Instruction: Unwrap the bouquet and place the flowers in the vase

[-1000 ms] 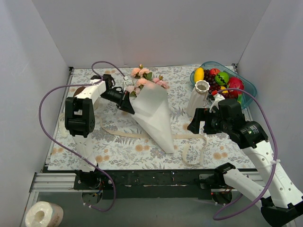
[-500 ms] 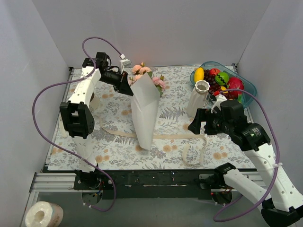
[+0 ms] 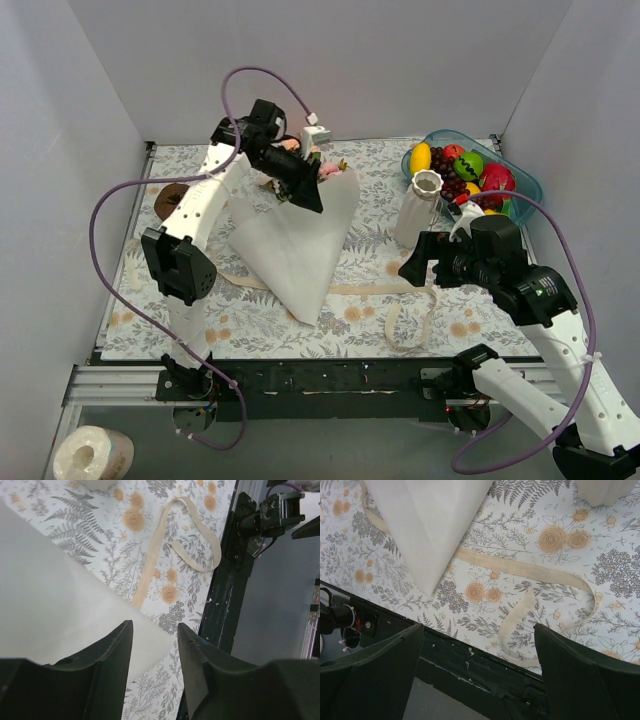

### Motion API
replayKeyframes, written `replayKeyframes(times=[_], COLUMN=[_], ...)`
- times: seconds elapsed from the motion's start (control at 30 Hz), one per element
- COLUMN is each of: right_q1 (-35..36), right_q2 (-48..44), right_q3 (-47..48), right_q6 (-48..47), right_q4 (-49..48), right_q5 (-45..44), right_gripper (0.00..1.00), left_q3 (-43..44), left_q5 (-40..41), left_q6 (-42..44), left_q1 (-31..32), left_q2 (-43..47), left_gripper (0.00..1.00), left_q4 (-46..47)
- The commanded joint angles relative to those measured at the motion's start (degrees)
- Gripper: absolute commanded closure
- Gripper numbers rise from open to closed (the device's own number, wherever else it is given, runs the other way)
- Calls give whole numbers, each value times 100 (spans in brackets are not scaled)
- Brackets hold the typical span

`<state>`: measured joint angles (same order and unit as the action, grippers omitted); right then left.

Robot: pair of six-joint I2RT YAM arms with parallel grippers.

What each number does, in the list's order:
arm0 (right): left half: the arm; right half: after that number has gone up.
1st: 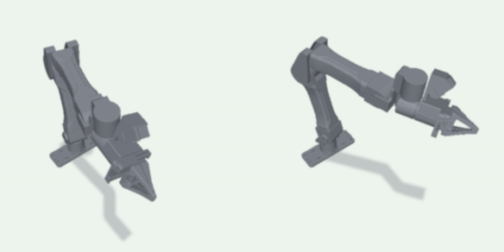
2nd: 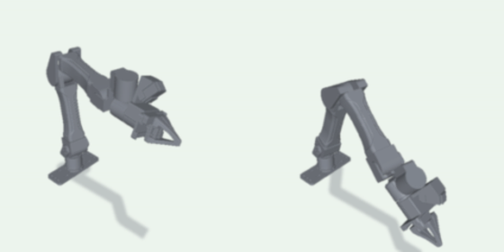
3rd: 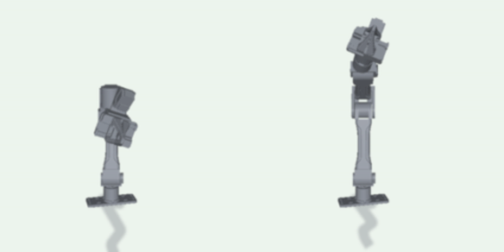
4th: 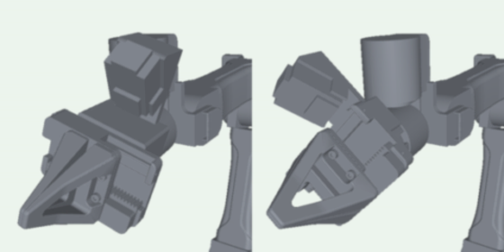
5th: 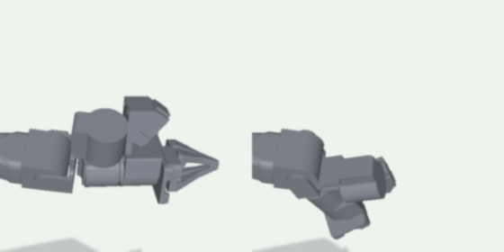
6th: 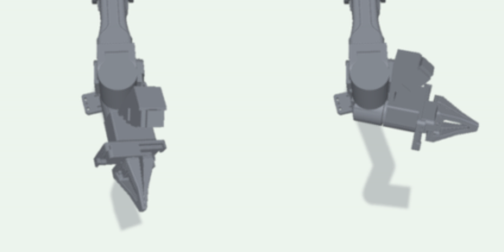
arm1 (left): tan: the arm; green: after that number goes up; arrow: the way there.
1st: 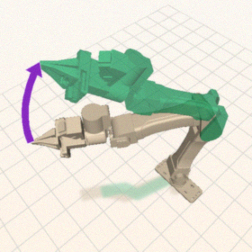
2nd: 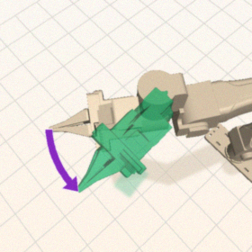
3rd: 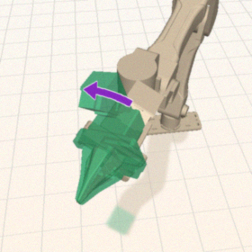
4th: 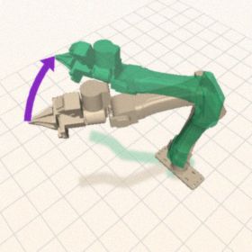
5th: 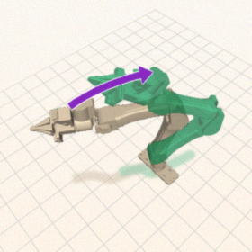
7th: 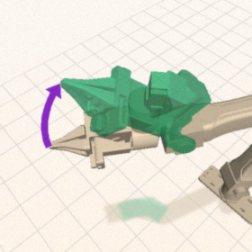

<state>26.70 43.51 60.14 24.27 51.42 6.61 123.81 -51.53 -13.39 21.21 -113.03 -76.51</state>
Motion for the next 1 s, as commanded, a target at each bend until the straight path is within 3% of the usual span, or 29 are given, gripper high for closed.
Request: replayKeyframes(times=[0.0, 0.13, 0.17, 0.2, 0.27, 0.4, 0.6, 0.97], right_q1=[-7, -7, -7, -7, -7, -7, -7, -7], right_q2=[-149, -176, -176, -176, -167, -158, -141, -167], right_q3=[86, 103, 95, 94, 68, 15, -46, -213], right_q6=[43, 42, 34, 25, -1, -28, -98, -107], right_q4=[61, 132, 140, 149, 158, 105, 70, -27], right_q5=[7, -54, -63, -64, -81, -64, -64, 15], right_gripper=[2, 2, 2, 2, 2, 2, 2, 2], left_q3=[274, 172, -39, -241, -883, -1832, -3273, -3619], left_q5=[494, 704, 740, 767, 715, 503, 609, 557], left_q6=[-217, -261, -261, -296, -253, 344, 1214, 1461], left_q1=[558, 551, 498, 315, 25, -1063, -1996, -2595], left_q2=[98, 201, 316, 430, 728, 809, 1142, 1091], left_gripper=[56, 42, 34, 11, 2, 2, 2, 3], left_q4=[-101, -76, 30, 170, 522, 497, 743, 1130])
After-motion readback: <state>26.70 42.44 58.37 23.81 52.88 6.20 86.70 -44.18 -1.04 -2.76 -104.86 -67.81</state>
